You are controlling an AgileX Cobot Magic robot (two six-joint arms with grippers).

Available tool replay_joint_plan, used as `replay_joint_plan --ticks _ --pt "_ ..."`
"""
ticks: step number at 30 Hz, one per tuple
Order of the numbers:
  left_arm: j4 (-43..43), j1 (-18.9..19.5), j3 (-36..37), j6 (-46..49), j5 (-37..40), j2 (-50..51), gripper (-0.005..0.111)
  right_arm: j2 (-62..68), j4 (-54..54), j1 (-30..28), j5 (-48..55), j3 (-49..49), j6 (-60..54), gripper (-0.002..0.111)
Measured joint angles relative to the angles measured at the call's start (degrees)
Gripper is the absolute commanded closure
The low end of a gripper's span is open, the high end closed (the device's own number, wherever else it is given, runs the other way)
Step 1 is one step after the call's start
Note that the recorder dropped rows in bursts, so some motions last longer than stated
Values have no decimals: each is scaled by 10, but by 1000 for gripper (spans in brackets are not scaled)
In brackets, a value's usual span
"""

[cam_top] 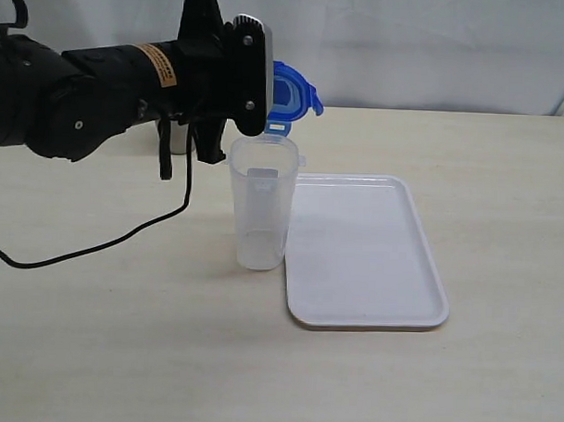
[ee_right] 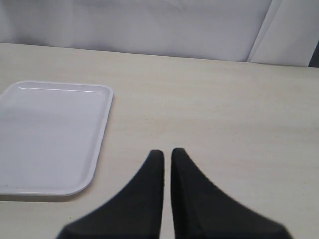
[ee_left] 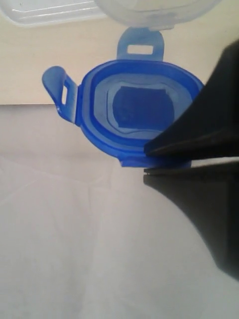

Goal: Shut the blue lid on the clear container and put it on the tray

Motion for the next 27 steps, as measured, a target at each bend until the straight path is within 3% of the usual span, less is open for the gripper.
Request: replay_joint_plan --ticks 8,14,27 --pt "-32 0 0 0 -62 -17 107 0 0 0 0 0 0 103" --pt "-32 0 0 -1 -64 -12 107 0 0 0 0 0 0 103" --pt "-34 0 0 -30 22 0 107 0 0 0 0 0 0 103"
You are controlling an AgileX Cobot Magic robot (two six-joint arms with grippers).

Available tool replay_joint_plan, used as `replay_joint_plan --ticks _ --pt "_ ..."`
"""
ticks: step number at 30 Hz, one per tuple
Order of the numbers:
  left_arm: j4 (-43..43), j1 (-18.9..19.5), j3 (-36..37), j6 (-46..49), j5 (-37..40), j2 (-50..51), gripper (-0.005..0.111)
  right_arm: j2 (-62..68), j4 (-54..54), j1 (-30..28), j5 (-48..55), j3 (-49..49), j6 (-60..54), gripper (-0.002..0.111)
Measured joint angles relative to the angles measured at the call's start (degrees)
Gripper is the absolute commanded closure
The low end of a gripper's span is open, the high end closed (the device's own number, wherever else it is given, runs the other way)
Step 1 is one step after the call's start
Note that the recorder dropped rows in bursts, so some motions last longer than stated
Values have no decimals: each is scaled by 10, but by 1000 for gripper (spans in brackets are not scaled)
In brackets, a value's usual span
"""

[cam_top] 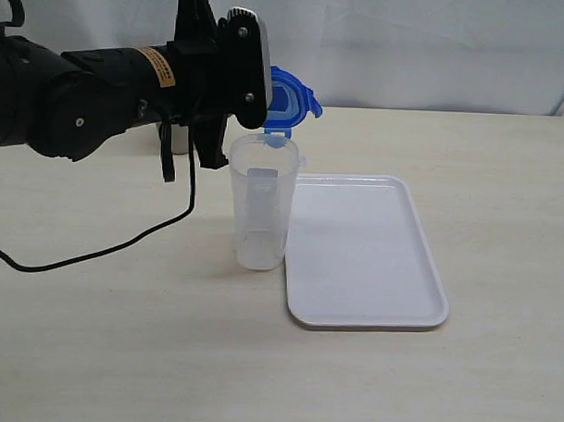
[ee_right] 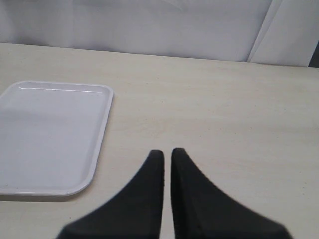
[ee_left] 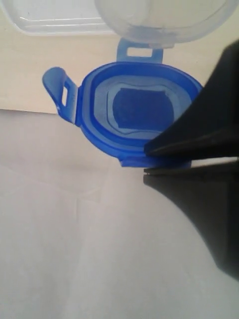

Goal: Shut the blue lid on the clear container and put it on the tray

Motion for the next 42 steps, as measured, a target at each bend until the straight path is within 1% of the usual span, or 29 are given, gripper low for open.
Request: replay_joint_plan --ticks 13,19,22,25,29,31,34,36,38,42 --pt "0 0 0 0 -14 -9 107 0 0 0 0 0 0 103" --pt "-4 -3 0 19 -28 -9 107 0 0 0 0 0 0 103" --pt "-44 -15 0 63 -55 -9 107 0 0 0 0 0 0 103" --pt "-108 -30 0 150 -89 -9 107 0 0 0 0 0 0 103" --pt "-197 -41 1 267 -109 -9 107 0 0 0 0 0 0 103" --pt "-240 -48 11 315 -144 -9 107 0 0 0 0 0 0 103" --pt "-291 -68 31 386 -218 -9 107 0 0 0 0 0 0 103" --pt "-303 -79 41 407 -236 -9 107 0 0 0 0 0 0 103" --pt "-309 -87 47 414 -237 -9 107 0 0 0 0 0 0 103" --pt "-329 -90 58 420 -238 -9 107 0 0 0 0 0 0 103"
